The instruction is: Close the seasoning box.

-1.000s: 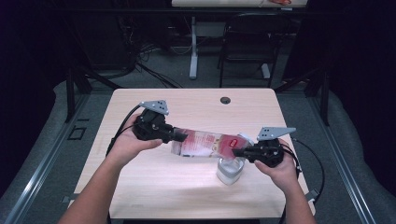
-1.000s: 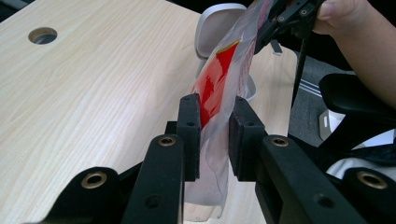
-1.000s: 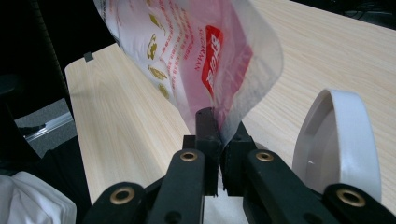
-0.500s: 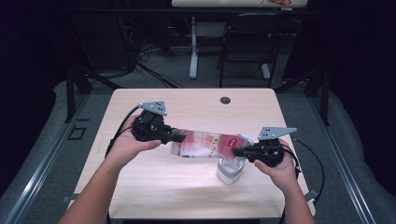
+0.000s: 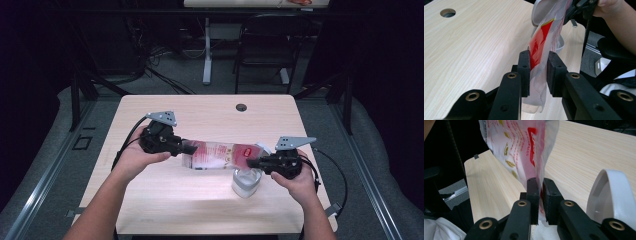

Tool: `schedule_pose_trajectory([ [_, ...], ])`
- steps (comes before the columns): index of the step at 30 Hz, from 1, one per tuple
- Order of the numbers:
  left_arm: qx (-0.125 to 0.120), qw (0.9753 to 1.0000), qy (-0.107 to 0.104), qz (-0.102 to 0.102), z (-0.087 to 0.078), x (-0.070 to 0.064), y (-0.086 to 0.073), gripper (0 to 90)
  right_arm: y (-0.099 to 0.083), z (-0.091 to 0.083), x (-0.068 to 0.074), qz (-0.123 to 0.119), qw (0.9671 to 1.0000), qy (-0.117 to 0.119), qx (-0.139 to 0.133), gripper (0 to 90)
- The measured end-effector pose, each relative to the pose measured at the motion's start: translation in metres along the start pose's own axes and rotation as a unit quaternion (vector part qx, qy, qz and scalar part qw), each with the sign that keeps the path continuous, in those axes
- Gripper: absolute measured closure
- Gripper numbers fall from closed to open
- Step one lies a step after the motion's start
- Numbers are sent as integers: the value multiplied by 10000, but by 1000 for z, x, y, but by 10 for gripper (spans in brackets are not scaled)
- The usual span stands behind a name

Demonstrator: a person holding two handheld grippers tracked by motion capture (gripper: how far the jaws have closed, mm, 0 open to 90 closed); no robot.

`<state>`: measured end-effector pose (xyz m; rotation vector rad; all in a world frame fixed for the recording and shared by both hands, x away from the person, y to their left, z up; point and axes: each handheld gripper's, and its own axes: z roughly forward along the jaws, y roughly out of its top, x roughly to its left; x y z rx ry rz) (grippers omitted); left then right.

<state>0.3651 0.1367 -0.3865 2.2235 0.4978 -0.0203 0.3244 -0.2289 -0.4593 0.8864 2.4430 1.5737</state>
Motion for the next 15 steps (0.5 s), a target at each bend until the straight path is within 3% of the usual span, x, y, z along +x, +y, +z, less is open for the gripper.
schedule_pose_trajectory([
  [3, -40, 9999, -99, -19, 1, 3, -3, 750, -1, 1, 0, 34, 10000, 19, -36, 840],
  [7, -1, 9999, -97, -64, 2, 4, -7, 747, -2, 2, -2, 93, 9999, 82, -99, 838],
  [8, 38, 10000, 3, -56, 2, 3, -7, 747, -2, 2, -2, 93, 9999, 82, -99, 838],
  [10, 48, 10000, -1, -63, 2, 4, -9, 746, -2, 2, -3, 117, 9998, 112, -112, 838],
  [11, 23, 9999, -108, -82, 3, 5, -10, 746, -2, 2, -3, 121, 9998, 117, -124, 839],
  [12, 59, 9999, -11, -88, 3, 4, -11, 746, -2, 2, -3, 129, 9997, 126, -142, 841],
  [15, 34, 9999, -96, -106, 3, 6, -14, 746, -2, 2, -2, 125, 9997, 129, -189, 850],
])
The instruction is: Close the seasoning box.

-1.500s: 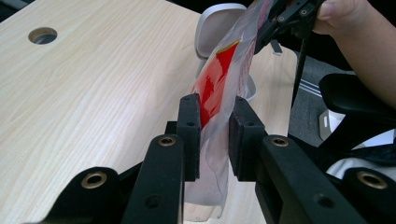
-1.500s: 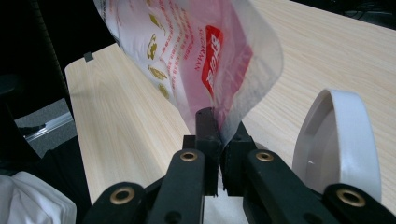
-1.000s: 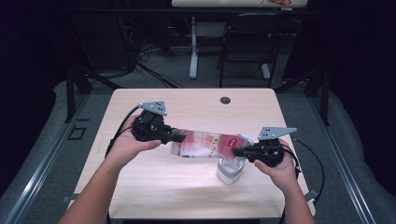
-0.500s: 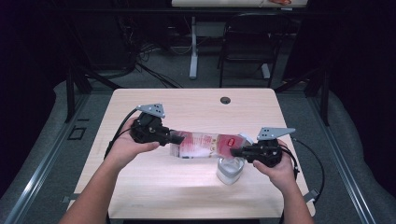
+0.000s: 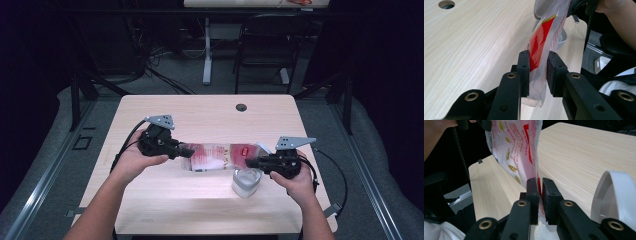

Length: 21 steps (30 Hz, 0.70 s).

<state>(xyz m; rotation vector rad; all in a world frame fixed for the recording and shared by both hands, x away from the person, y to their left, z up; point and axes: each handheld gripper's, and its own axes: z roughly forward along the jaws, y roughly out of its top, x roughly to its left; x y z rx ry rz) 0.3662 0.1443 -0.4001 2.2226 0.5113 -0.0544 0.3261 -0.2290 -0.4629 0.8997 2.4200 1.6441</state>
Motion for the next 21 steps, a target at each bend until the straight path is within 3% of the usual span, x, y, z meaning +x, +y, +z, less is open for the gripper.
schedule_pose_trajectory([
  [1, -6, 10000, -55, -10, 0, 1, -1, 746, 0, 0, 0, 3, 10000, 11, -15, 853],
  [2, 20, 10000, 67, -23, 0, 0, -2, 746, 0, 0, 0, 7, 10000, 26, -33, 857],
  [3, -7, 10000, -59, -51, 1, 1, -3, 746, 0, 1, 0, 18, 10000, 48, -64, 860],
  [21, 112, 9998, -72, -145, 9, 8, -23, 744, 2, 3, 3, 85, 9995, 231, -194, 897],
])
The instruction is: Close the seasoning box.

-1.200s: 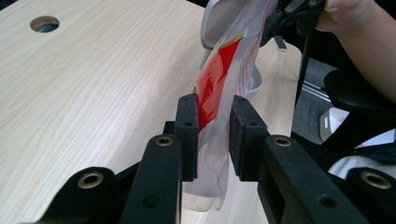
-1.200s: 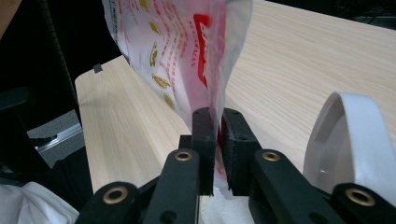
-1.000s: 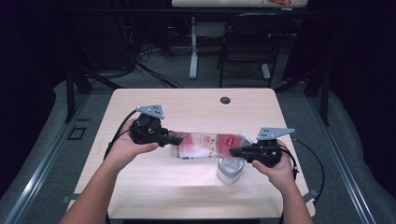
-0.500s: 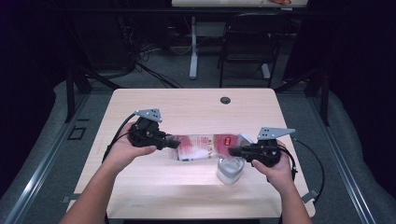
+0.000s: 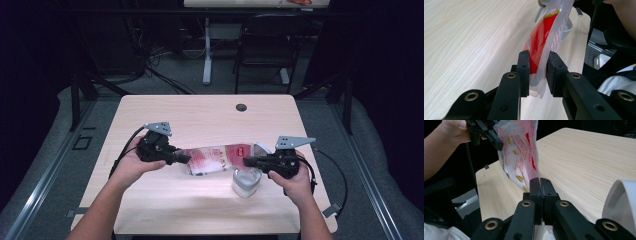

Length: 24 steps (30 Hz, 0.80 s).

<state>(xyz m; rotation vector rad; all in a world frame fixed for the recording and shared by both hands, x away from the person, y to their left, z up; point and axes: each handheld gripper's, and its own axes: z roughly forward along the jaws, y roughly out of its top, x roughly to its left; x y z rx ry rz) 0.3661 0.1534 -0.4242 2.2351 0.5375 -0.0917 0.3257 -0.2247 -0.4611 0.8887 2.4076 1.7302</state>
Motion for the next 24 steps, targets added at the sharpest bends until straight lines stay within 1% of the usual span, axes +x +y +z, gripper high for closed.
schedule_pose_trajectory([
  [4, -9, 10000, -16, -74, 3, 2, -4, 742, 0, 0, 0, 37, 10000, 21, -55, 897],
  [9, 45, 9999, -30, -104, 5, 3, -9, 740, 1, 1, 1, 73, 9999, 69, -130, 899],
  [14, 62, 9999, -3, -119, 7, 5, -14, 736, 2, 2, 3, -1, 9999, 39, -164, 900],
  [18, 14, 9999, -13, -159, 9, 7, -19, 735, 3, 3, 5, -40, 9998, 33, -202, 900],
  [20, 5, 9999, 13, -138, 10, 7, -21, 733, 4, 4, 6, -43, 9997, 25, -223, 900],
  [23, 19, 9999, 125, -55, 11, 3, -22, 732, 6, 4, 8, -73, 9997, 20, -246, 900],
  [24, 25, 9999, 134, -32, 11, 2, -23, 732, 6, 3, 8, -84, 9996, 24, -259, 900],
])
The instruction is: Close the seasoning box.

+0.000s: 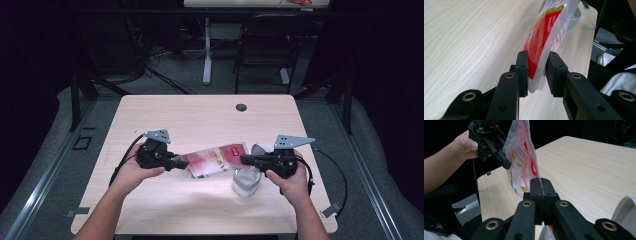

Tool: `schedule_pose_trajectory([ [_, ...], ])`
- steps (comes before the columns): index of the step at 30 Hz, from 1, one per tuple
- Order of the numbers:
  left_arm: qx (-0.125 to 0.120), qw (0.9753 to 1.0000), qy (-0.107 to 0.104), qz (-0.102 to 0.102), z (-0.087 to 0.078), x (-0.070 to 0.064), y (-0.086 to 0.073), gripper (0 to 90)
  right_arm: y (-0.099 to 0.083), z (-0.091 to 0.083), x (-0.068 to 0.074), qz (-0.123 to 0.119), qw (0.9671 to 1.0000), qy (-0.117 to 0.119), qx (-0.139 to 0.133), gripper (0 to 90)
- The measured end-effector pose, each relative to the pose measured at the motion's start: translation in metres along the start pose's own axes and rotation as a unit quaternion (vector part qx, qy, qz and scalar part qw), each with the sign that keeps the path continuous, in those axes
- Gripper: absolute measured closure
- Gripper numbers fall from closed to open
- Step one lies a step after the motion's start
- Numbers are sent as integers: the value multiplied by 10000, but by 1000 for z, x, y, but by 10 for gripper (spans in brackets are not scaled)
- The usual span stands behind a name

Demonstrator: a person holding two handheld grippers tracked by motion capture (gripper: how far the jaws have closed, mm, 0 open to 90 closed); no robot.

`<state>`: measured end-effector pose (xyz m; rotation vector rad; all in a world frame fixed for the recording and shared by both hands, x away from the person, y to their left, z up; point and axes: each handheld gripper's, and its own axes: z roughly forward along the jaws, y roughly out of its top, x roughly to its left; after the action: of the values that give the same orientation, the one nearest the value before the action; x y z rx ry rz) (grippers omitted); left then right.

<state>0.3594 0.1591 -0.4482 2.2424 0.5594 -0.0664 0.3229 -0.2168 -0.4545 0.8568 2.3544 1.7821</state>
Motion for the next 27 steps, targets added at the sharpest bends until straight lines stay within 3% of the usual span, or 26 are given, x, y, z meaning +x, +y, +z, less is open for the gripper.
schedule_pose_trajectory([
  [12, -204, 9998, 47, -62, -2, 1, -15, 730, 9, 6, 7, -67, 10000, 17, 14, 900],
  [18, -211, 9997, 27, -130, 1, 5, -25, 724, 13, 13, 9, -101, 9998, -9, 148, 900],
  [27, -183, 9998, 6, -53, 8, 8, -33, 720, 22, 18, 14, -188, 9995, -62, 236, 900],
])
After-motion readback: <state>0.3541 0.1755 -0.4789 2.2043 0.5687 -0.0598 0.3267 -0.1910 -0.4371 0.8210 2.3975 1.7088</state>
